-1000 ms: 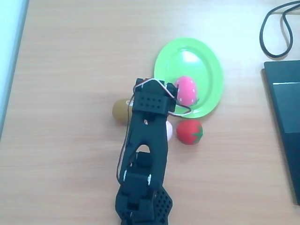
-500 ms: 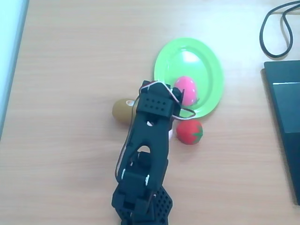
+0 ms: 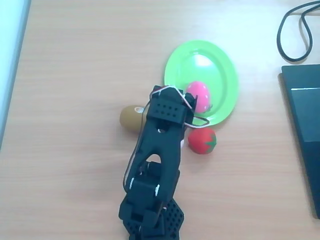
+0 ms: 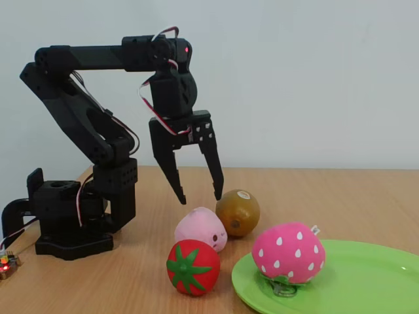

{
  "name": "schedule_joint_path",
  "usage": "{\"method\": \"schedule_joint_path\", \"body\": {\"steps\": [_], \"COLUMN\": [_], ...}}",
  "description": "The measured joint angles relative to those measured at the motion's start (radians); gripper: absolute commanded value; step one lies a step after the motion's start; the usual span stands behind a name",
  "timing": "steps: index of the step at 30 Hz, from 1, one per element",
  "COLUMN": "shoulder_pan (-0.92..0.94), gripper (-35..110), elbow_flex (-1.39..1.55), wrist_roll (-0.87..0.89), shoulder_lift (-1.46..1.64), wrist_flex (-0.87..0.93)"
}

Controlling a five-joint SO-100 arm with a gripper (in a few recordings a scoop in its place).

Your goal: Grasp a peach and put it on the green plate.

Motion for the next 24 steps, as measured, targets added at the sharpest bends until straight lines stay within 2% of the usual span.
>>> {"method": "schedule_joint_path", "body": {"steps": [24], "shoulder_pan": [0.074], "gripper": [38], "elbow_flex": [0.077], "wrist_roll": [-0.104], "shoulder_lift": [-0.086], "wrist_flex": [-0.020]}}
